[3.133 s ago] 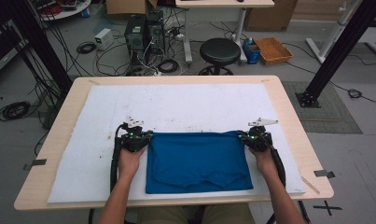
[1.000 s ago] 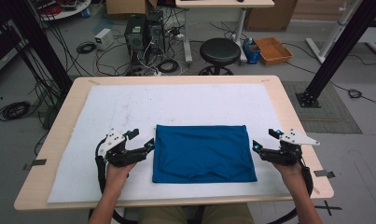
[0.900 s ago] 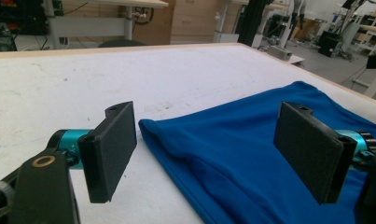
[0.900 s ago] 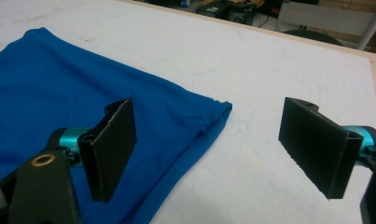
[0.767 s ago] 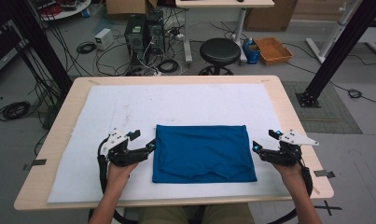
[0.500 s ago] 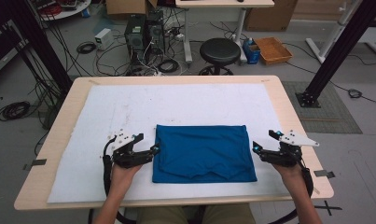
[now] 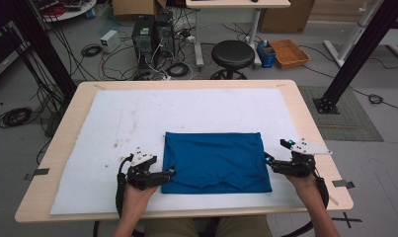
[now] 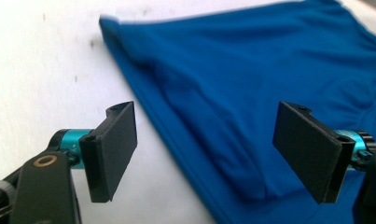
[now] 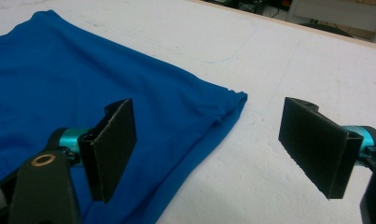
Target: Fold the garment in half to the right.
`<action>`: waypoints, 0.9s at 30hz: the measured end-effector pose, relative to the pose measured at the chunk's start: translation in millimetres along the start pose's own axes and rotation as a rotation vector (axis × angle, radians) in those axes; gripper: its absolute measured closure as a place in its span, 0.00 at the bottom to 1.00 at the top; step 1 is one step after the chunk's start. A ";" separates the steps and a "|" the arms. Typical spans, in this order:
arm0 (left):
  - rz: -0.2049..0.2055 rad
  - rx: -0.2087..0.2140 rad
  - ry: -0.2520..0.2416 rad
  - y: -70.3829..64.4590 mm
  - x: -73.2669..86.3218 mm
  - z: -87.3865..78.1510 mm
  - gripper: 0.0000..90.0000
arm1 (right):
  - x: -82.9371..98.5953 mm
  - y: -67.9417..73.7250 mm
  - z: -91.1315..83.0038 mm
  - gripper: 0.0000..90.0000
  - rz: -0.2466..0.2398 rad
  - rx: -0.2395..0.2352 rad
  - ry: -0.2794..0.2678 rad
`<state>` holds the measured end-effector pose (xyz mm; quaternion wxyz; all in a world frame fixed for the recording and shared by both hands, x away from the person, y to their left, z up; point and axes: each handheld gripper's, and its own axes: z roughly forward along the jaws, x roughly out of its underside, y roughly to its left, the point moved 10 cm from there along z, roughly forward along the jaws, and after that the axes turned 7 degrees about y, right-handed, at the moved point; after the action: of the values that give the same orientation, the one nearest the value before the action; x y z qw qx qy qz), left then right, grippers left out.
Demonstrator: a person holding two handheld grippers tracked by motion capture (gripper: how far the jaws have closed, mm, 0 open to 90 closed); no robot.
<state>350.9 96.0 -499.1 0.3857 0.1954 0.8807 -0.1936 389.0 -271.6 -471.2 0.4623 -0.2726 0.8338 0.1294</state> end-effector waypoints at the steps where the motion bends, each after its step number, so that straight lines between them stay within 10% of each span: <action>1: -0.001 -0.018 0.009 0.5 2.0 -0.2 0.24 | -0.2 0.9 0.5 0.21 0.002 -0.001 0.001; 18: 0.001 -0.166 0.092 -6.7 17.4 7.0 0.44 | -1.5 8.6 9.8 0.21 -0.021 -0.024 0.020; 27: 0.009 -0.139 0.089 -15.7 17.8 6.8 0.66 | -3.5 2.7 10.4 0.21 0.001 -0.007 0.014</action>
<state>336.1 82.8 -513.8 0.3598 0.1803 0.9073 -0.1215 396.2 -263.3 -474.0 0.4555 -0.2748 0.8366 0.1308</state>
